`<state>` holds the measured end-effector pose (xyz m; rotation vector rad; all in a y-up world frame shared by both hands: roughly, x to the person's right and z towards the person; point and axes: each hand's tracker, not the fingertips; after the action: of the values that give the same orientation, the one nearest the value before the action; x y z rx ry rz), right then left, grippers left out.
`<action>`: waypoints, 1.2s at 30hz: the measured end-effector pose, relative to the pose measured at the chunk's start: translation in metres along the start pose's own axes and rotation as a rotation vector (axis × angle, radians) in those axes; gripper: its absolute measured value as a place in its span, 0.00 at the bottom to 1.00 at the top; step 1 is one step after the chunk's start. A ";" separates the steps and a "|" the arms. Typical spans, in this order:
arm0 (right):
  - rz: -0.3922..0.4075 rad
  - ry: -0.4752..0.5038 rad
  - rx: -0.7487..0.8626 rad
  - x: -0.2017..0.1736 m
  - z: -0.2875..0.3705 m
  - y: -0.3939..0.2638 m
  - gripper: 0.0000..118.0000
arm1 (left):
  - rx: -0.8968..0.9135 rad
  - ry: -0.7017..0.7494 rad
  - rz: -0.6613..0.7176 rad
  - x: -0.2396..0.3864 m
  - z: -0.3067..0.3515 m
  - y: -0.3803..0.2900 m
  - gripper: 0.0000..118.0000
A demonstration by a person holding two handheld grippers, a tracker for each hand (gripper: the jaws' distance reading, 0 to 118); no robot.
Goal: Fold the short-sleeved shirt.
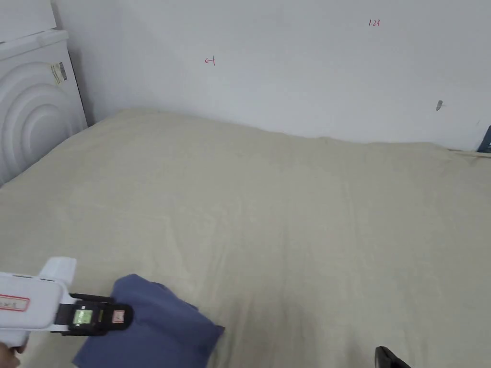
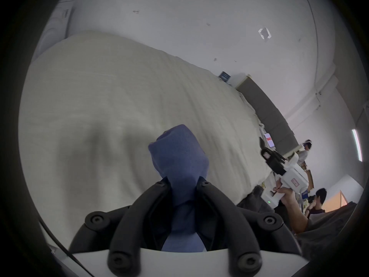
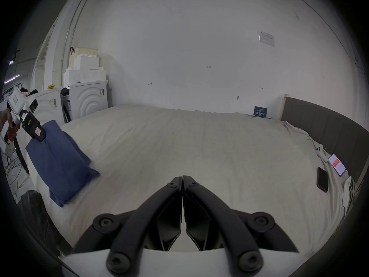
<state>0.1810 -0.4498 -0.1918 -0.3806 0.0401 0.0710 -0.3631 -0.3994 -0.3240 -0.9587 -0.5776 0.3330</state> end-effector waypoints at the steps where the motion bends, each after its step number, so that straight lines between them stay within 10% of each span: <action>1: -0.005 -0.005 0.000 0.002 0.000 0.000 0.00 | -0.004 0.009 -0.015 -0.012 0.007 0.004 0.15; 14: -0.001 -0.042 -0.048 0.002 -0.005 -0.006 0.00 | -0.040 0.370 0.117 -0.155 0.071 0.034 0.15; 28: 0.006 -0.055 -0.084 -0.003 -0.016 -0.008 0.00 | -0.109 0.651 0.165 -0.166 0.031 0.025 0.15; 36: -0.005 -0.050 -0.091 -0.001 -0.018 -0.007 0.00 | -0.082 0.728 0.141 -0.154 0.040 0.019 0.44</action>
<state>0.1805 -0.4637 -0.2061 -0.4700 -0.0134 0.0780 -0.5110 -0.4413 -0.3706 -1.1179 0.1424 0.0675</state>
